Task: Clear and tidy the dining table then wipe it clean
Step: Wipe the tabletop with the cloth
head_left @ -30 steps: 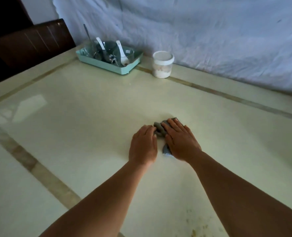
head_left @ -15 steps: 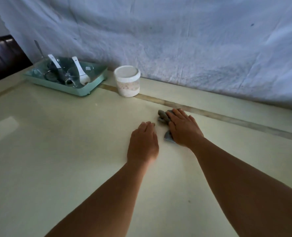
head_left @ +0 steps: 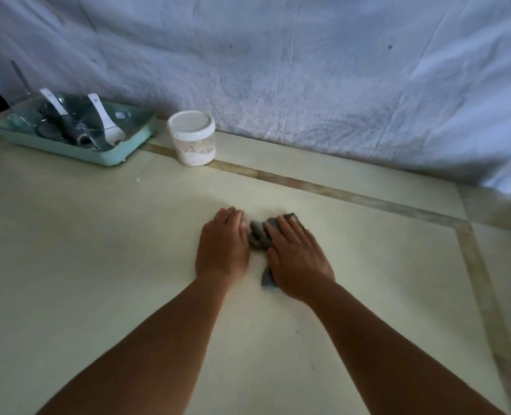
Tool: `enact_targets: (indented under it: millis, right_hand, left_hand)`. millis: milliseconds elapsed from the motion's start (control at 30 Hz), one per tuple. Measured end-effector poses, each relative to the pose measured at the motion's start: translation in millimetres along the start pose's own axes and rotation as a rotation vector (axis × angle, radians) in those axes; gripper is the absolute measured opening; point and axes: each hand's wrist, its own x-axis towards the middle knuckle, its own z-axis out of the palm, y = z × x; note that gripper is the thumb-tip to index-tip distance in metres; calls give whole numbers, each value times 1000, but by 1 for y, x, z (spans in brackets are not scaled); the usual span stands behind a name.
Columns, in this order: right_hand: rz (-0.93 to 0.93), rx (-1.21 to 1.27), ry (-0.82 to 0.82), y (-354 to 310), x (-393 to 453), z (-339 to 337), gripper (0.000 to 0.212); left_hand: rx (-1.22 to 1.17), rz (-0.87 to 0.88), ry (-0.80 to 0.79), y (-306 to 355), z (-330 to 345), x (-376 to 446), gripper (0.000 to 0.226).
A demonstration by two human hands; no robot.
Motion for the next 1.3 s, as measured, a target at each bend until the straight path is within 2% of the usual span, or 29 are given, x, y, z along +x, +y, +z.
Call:
enact_targets:
  millis: [100,200,433,567,700,867,1100,1300]
  right_hand:
    - [-68,-11,-29,-2,-17,0,52]
    - [-52,15,-21,16,2,-8,51]
    - [141,-22,175,75,87,-19,49]
    - [323,-9,184,96,107,-25,52]
    - [251,-4,178,104,98,-27,54]
    - [156,0,125,111,33,-20,57]
    - [99,2,6,45,-59,-3,53]
    - [-77,-9,-42,-43,-125,22,53]
  left_hand:
    - [-4,-6,-17,1,-2,-1,38]
    - [-10,16,3,2,-2,0,38]
    - [-30,19,41,-2,3,3,37]
    - [-48,42,84,-5,6,6,42]
    - [-60,41,79,-7,6,6,37]
    - [-106,6,80,-3,5,3,29]
    - [-109,48,-34,6,-29,-22,29]
    - [-146,52,-59,-7,-55,-113,31]
